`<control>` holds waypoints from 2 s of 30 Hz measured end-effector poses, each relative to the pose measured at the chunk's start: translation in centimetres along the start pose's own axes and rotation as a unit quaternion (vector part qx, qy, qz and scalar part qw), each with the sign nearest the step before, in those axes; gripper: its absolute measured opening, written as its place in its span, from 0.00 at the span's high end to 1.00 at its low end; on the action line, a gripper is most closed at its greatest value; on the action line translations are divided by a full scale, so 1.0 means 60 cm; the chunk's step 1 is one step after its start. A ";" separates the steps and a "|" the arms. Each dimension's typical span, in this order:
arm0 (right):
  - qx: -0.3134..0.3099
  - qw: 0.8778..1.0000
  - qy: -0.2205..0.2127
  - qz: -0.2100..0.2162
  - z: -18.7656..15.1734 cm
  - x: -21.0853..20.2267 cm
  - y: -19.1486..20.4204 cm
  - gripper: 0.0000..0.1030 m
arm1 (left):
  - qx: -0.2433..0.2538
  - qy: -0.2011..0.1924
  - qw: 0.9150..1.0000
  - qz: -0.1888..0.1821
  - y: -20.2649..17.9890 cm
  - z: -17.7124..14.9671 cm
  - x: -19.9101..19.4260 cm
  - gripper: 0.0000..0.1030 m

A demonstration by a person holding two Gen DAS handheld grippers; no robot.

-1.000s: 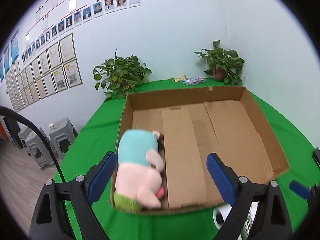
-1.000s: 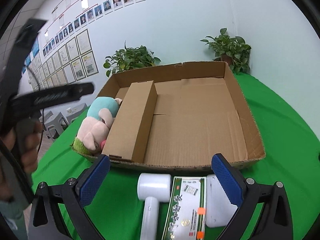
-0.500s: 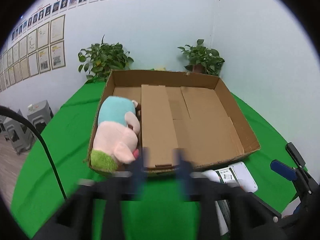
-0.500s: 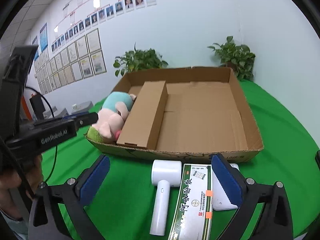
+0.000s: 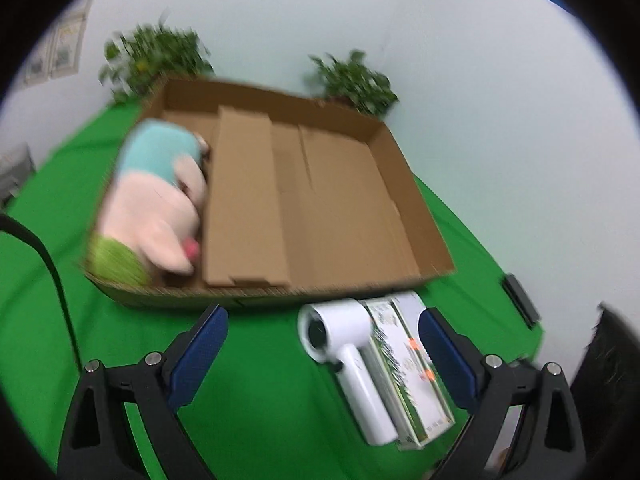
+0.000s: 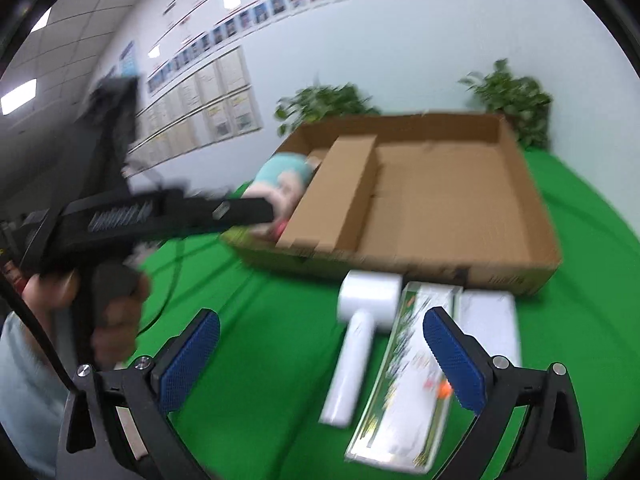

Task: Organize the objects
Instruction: 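Grasp the white hair dryer by its handle with the left gripper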

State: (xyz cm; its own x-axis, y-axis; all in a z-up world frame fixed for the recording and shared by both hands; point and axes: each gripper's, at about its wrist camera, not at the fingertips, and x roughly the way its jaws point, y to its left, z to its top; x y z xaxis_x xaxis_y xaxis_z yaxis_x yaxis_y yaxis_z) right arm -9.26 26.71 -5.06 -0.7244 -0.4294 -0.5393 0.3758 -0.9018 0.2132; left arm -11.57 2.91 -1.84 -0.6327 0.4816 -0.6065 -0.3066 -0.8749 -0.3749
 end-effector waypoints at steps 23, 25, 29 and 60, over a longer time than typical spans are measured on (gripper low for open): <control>-0.038 0.990 0.124 -0.054 -0.091 0.085 0.016 0.58 | -0.064 0.189 0.971 -0.133 -0.013 -0.081 0.200 0.28; -0.036 0.989 0.127 -0.068 -0.094 0.081 0.015 0.72 | -0.062 0.193 0.972 -0.119 -0.012 -0.083 0.206 0.43; -0.032 0.989 0.128 -0.065 -0.105 0.057 0.019 0.72 | -0.063 0.200 0.973 -0.098 -0.006 -0.096 0.197 0.59; -0.012 0.986 0.154 -0.064 -0.183 -0.101 0.062 0.70 | -0.086 0.190 0.976 -0.062 -0.004 -0.138 0.129 0.68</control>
State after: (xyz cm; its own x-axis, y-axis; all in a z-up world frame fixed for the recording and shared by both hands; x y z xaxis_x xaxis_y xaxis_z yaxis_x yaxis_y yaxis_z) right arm 2.87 26.52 -9.92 -0.5580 -0.2743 -0.7832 0.3092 -0.9445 0.1105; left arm -10.50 7.27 -12.26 -0.2784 0.5959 -0.7532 -0.2202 -0.8029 -0.5539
